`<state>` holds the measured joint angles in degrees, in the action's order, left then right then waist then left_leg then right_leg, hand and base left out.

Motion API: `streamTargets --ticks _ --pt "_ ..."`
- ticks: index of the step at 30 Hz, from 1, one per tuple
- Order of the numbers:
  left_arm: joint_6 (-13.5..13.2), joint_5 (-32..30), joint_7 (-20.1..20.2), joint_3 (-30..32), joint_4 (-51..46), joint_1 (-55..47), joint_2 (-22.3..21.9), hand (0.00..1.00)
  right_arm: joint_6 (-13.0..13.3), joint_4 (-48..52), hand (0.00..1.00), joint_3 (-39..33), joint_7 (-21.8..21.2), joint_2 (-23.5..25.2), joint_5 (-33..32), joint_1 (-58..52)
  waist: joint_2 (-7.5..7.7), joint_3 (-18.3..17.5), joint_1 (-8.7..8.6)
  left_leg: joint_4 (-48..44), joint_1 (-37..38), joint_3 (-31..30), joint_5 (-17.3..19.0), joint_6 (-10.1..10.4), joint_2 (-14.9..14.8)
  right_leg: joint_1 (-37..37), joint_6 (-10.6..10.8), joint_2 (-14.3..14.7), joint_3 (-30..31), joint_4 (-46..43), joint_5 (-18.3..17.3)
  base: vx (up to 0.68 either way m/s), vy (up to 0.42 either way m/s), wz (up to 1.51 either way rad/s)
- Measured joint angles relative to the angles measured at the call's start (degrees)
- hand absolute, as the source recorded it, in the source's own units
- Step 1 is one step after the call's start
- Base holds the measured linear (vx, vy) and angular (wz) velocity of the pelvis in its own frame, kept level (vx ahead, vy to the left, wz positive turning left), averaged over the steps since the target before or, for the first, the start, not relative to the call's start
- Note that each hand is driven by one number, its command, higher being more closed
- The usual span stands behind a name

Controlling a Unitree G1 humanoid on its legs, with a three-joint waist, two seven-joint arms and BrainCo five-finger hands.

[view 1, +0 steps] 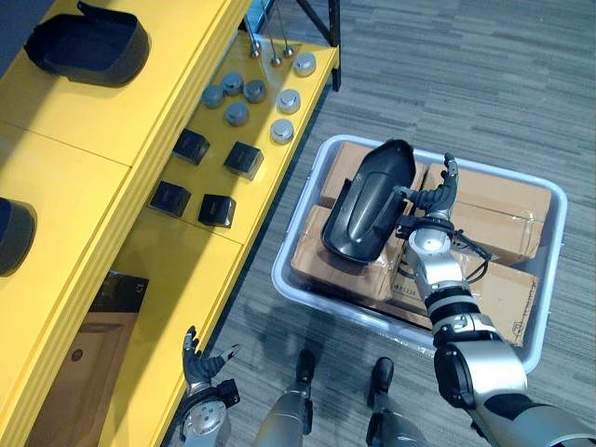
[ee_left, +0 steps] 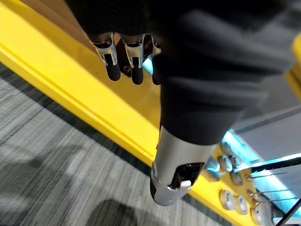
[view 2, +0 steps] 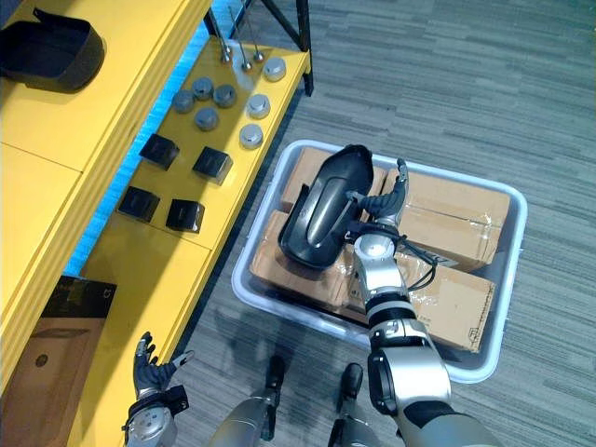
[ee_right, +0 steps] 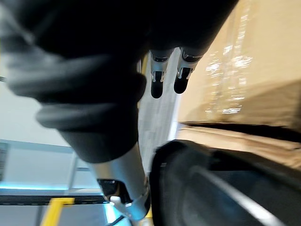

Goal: Walk over and take plastic housings, then place them on the shelf

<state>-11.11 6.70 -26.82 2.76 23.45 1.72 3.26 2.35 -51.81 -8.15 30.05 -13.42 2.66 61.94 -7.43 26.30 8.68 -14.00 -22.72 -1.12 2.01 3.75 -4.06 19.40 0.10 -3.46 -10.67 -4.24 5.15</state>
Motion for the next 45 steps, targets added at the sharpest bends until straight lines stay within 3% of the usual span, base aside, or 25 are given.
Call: streamTargets --ticks 5,6,13,19,23,26,28,33,39,41,45 --pt "-0.7 1.1 -0.1 -1.4 3.9 3.7 0.9 0.0 -1.3 -8.5 0.0 0.4 -0.4 -2.0 0.4 4.0 -0.21 0.4 1.0 -5.4 -5.6 -0.1 1.7 -0.3 -0.8 2.6 0.0 1.1 0.5 1.3 2.1 -0.07 0.025 -0.08" --pt "-0.7 1.1 -0.1 -2.1 5.3 4.8 1.1 0.0 -1.3 -8.6 1.0 0.6 -0.4 -3.0 1.2 4.4 -0.25 0.6 1.1 -6.7 -7.0 -0.6 2.1 -0.3 -1.0 3.0 -0.1 1.3 0.1 1.7 2.5 -0.07 0.038 0.04" --pt "-0.4 1.2 -0.4 -2.0 10.5 7.3 1.2 0.0 -2.5 -12.5 1.0 2.8 -0.5 -4.3 3.3 7.0 -0.16 0.7 1.4 -8.4 -9.1 -0.6 2.3 -0.5 -1.2 3.7 0.3 1.5 0.3 3.0 3.7 -0.02 0.028 -0.01" --pt "0.2 1.2 -0.4 -2.0 9.7 7.4 1.3 0.0 -6.4 -17.1 1.0 4.3 -4.4 -4.1 11.6 8.3 0.6 1.2 1.46 -8.1 -7.9 -0.6 2.3 -0.4 -1.8 2.4 0.2 2.1 0.4 3.8 4.0 0.02 0.004 0.0" --pt "0.8 1.1 -0.4 -2.2 0.5 4.5 0.4 0.0 -9.0 -19.2 1.0 3.7 -6.5 -4.3 12.5 9.3 0.83 1.3 1.34 -6.7 -5.0 -0.6 2.3 -0.4 -1.8 0.1 0.2 2.1 0.5 4.1 4.0 0.03 0.014 0.02" --pt "0.8 1.1 -0.1 -3.4 -11.4 0.5 0.3 0.0 -9.5 -18.4 1.0 3.8 -6.8 -5.5 12.5 9.3 0.97 1.4 0.33 -5.4 -3.1 -0.6 1.9 -0.5 -1.4 -1.7 0.2 1.8 0.3 4.9 4.0 0.04 0.033 0.06" --pt "0.8 1.0 0.5 -5.1 -18.4 -1.5 0.1 0.0 -9.9 -15.7 1.0 4.3 -6.9 -7.1 12.6 8.9 1.01 1.5 -0.41 -4.8 -2.2 -0.6 1.7 -0.5 -1.1 -2.5 0.2 1.6 0.3 5.1 4.0 0.05 0.043 0.06" --pt "0.6 0.9 4.1 -6.7 -27.7 -0.6 0.5 0.0 -9.6 5.1 1.0 8.2 -6.2 -9.9 19.2 2.5 1.87 0.9 -3.43 -3.1 1.7 0.3 1.7 -0.5 -1.0 -5.7 0.2 1.4 0.8 5.9 4.0 0.05 0.039 -0.04" --pt "0.3 6.9 7.4 -11.6 -27.7 8.8 3.0 0.0 -8.1 11.1 1.0 11.7 -5.9 -9.5 24.9 -5.3 3.99 -2.2 -5.22 -1.5 4.4 2.0 1.7 -0.4 -1.2 -7.3 0.2 1.5 2.4 7.0 4.0 0.04 0.019 -0.13" --pt "-0.1 9.0 8.5 -13.7 -25.7 13.0 3.2 0.0 -8.1 14.3 1.0 11.9 -5.9 -9.0 25.0 -8.5 4.04 -3.1 -5.46 -1.1 4.8 2.3 1.6 -0.4 -1.2 -7.5 0.2 1.4 2.5 7.1 4.0 0.02 0.026 -0.08" --pt "-0.5 16.5 10.1 -17.6 -19.8 19.3 4.6 0.0 -7.8 24.7 1.0 15.9 -5.9 -6.8 27.4 -14.3 4.62 -5.2 -7.75 1.2 6.4 2.5 0.6 -0.2 -1.1 -8.2 0.2 1.3 2.5 7.6 4.1 0.03 0.009 -0.01"
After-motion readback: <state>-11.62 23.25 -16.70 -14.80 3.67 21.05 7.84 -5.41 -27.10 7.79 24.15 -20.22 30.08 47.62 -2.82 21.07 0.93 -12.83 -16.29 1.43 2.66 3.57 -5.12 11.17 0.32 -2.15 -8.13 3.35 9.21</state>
